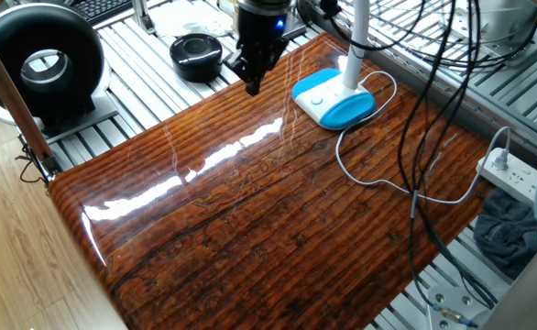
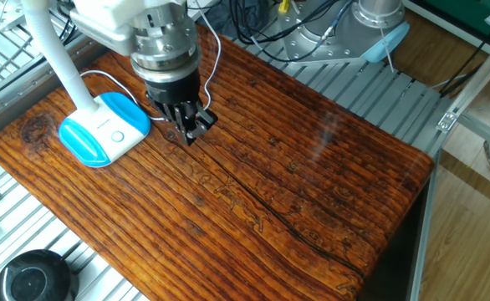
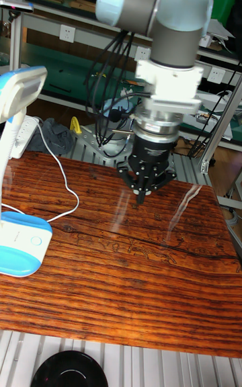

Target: Turn on the desk lamp by pressing the button

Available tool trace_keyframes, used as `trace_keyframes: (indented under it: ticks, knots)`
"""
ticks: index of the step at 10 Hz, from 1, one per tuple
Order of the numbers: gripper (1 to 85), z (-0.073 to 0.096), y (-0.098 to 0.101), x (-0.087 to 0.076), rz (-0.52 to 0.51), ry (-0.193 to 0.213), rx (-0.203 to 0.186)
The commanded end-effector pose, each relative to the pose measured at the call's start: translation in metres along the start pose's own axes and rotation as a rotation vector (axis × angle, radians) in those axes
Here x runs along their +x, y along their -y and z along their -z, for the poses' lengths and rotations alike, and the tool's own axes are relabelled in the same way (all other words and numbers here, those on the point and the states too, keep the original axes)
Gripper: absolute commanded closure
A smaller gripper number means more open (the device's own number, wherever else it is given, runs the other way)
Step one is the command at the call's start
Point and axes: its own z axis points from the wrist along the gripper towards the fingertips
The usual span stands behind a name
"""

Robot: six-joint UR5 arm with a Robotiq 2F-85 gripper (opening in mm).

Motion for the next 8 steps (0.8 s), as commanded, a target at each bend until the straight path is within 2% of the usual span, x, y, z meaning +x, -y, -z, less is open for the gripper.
trace_keyframes:
  ticks: [1,2,4,6,7,8]
  knots:
    - [84.7,0.009,-0.006,-0.007,0.169,-0.003,0.057]
    - [84.7,0.009,0.005,-0.007,0.288,-0.016,0.101]
    - [84.7,0.013,0.032,-0.003,0.546,-0.066,0.203]
    - [84.7,0.016,0.042,0.007,0.647,-0.094,0.246]
    - [84.7,0.015,0.054,0.013,0.697,-0.112,0.284]
    - [84.7,0.007,0.057,0.023,0.717,-0.105,0.281]
